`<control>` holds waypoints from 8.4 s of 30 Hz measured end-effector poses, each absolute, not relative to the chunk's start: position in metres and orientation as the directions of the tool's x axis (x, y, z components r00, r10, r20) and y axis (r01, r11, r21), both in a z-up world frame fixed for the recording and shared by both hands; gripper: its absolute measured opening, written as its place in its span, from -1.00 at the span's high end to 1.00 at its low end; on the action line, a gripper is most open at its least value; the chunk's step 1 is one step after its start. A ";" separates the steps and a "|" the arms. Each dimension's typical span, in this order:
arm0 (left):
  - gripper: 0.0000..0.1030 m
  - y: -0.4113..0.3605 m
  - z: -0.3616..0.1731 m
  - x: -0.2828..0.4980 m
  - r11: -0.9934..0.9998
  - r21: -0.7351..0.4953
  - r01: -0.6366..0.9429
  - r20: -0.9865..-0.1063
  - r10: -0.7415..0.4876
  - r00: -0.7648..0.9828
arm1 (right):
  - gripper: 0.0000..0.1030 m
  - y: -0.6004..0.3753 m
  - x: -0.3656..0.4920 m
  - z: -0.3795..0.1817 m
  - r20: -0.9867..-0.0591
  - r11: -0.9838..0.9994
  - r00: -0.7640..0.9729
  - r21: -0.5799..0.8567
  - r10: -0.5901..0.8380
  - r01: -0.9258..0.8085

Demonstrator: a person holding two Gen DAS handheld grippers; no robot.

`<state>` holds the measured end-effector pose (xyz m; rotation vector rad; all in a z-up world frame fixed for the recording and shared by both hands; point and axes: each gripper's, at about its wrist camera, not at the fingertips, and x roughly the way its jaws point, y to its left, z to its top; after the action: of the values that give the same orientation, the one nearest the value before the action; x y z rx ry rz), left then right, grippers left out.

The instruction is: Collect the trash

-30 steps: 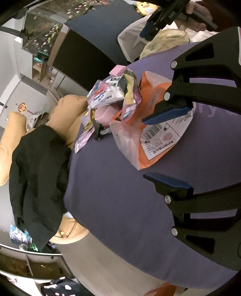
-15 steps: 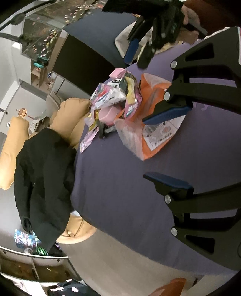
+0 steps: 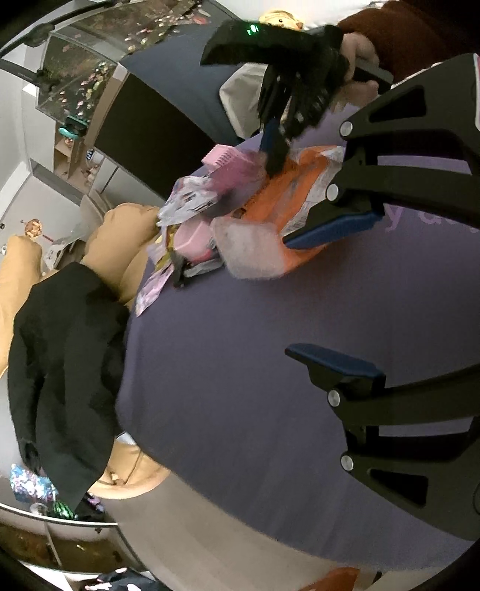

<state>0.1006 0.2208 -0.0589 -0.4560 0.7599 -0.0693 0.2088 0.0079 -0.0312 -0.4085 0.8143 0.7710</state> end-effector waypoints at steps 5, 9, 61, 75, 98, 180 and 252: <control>0.02 0.206 -0.063 0.103 0.902 -0.424 -0.077 -0.659 -0.249 0.710 | 0.89 -0.038 0.200 -0.015 -0.737 0.727 0.470 0.043 0.487 -0.686; 0.02 0.198 -0.067 0.105 0.905 -0.418 -0.084 -0.676 -0.248 0.694 | 0.89 -0.070 0.199 -0.009 -0.732 0.778 0.471 0.127 0.492 -0.616; 0.02 0.173 -0.079 0.133 0.879 -0.456 -0.138 -0.709 -0.265 0.654 | -0.10 -0.138 0.181 -0.061 -0.775 0.896 0.516 0.142 0.364 -0.420; 0.88 0.161 -0.049 0.161 0.901 -0.417 -0.120 -0.677 -0.219 0.702 | -0.11 -0.145 0.173 -0.060 -0.762 0.883 0.502 0.191 0.408 -0.428; 0.91 0.116 -0.012 0.133 0.971 -0.240 0.018 -0.681 -0.181 0.709 | 0.62 -0.119 0.199 -0.038 -0.797 0.833 0.449 0.118 0.405 -0.541; 0.25 -0.140 0.000 0.216 0.890 -0.220 0.401 -0.675 -0.435 0.595 | 0.68 -0.384 0.152 0.043 -0.451 0.962 0.853 0.186 0.263 -0.198; 0.14 0.224 -0.066 0.353 0.927 -0.313 -0.207 -0.730 -0.095 0.677 | 0.00 -0.134 0.247 0.008 -0.698 0.925 0.677 -0.057 0.232 -0.376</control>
<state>0.3526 0.2237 -0.0665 -0.3903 0.8310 0.0645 0.2471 -0.1340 0.0078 -0.2022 0.7534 0.3443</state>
